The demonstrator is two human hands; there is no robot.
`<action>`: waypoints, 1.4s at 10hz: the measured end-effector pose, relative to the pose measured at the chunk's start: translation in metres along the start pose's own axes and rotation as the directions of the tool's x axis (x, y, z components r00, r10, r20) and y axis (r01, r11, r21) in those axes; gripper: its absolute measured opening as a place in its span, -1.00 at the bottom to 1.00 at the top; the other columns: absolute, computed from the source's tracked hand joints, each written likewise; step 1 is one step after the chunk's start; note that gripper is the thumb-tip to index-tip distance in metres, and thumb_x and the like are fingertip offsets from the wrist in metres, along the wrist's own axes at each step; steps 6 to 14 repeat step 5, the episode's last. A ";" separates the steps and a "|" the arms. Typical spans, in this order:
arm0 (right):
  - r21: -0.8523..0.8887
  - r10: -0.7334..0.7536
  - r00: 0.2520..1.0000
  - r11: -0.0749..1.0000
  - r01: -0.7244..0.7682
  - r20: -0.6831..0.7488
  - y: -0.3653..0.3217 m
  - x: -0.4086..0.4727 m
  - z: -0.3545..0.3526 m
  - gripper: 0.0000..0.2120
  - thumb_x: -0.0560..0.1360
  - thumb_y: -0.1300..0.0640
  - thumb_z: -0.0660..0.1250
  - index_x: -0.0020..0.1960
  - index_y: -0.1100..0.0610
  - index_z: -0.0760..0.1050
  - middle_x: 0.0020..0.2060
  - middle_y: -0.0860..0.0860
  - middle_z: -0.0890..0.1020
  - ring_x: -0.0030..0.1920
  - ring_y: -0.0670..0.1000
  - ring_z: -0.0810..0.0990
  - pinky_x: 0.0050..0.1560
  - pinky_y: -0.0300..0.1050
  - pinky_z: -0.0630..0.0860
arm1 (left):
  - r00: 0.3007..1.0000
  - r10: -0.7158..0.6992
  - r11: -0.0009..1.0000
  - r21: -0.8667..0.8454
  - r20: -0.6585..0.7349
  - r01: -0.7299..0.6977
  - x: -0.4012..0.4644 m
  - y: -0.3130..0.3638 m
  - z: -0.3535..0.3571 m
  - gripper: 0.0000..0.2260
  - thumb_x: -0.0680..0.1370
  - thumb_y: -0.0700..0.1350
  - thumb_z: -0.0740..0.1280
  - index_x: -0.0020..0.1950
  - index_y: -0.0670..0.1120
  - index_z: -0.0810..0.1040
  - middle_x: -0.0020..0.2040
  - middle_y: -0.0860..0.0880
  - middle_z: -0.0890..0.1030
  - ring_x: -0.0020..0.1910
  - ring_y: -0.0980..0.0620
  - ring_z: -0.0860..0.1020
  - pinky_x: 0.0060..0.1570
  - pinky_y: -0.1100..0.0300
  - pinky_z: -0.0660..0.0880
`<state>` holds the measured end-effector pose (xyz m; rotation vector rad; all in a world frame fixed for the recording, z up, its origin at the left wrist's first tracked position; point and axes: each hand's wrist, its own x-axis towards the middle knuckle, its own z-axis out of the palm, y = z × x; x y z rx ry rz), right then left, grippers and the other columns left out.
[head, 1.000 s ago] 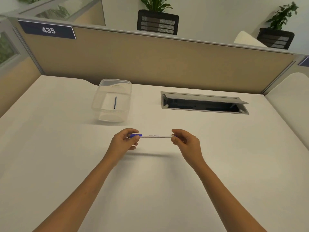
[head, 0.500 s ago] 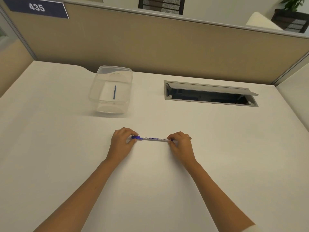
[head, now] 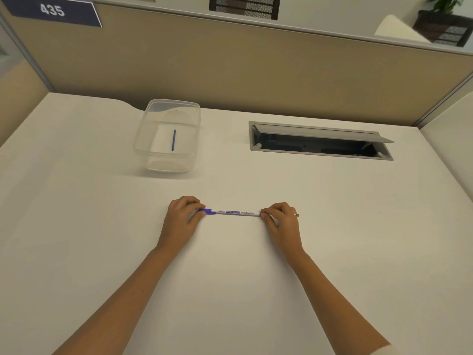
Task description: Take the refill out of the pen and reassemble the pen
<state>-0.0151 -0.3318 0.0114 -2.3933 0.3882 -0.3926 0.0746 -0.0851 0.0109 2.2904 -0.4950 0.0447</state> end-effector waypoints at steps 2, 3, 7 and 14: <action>0.028 0.011 1.000 1.000 -0.011 0.002 -0.002 0.002 0.000 -0.91 0.47 0.26 0.38 -0.09 0.15 0.65 -0.15 0.10 0.56 -0.11 0.07 0.46 -0.02 -0.16 0.30 | 1.000 0.000 1.000 0.009 -0.010 0.000 0.001 0.000 -0.001 -0.86 0.43 -0.21 0.41 -0.03 -0.14 0.65 -0.01 -0.08 0.61 -0.01 -0.11 0.50 0.05 0.11 0.41; 0.018 0.032 0.999 0.999 -0.032 0.022 -0.003 0.001 -0.002 -0.83 0.49 0.24 0.36 0.07 0.16 0.59 -0.05 0.12 0.57 -0.01 0.12 0.48 0.05 -0.08 0.34 | 1.000 -0.017 0.999 0.029 0.000 0.017 -0.001 0.000 -0.002 -0.77 0.44 -0.09 0.37 0.06 -0.12 0.61 0.03 -0.09 0.60 0.04 -0.12 0.50 0.10 0.08 0.42; -0.118 0.062 0.998 0.991 -0.063 -0.012 -0.001 -0.010 -0.005 -0.63 0.53 0.07 0.22 0.30 0.17 0.43 0.21 0.15 0.50 0.21 0.17 0.42 0.18 -0.11 0.23 | 0.997 -0.038 0.969 0.242 -0.062 0.052 -0.015 -0.008 -0.009 -0.59 0.46 0.12 0.20 0.17 -0.11 0.52 0.21 -0.13 0.54 0.21 -0.18 0.45 0.04 -0.05 0.45; -0.118 0.062 0.998 0.991 -0.063 -0.012 -0.001 -0.010 -0.005 -0.63 0.53 0.07 0.22 0.30 0.17 0.43 0.21 0.15 0.50 0.21 0.17 0.42 0.18 -0.11 0.23 | 0.997 -0.038 0.969 0.242 -0.062 0.052 -0.015 -0.008 -0.009 -0.59 0.46 0.12 0.20 0.17 -0.11 0.52 0.21 -0.13 0.54 0.21 -0.18 0.45 0.04 -0.05 0.45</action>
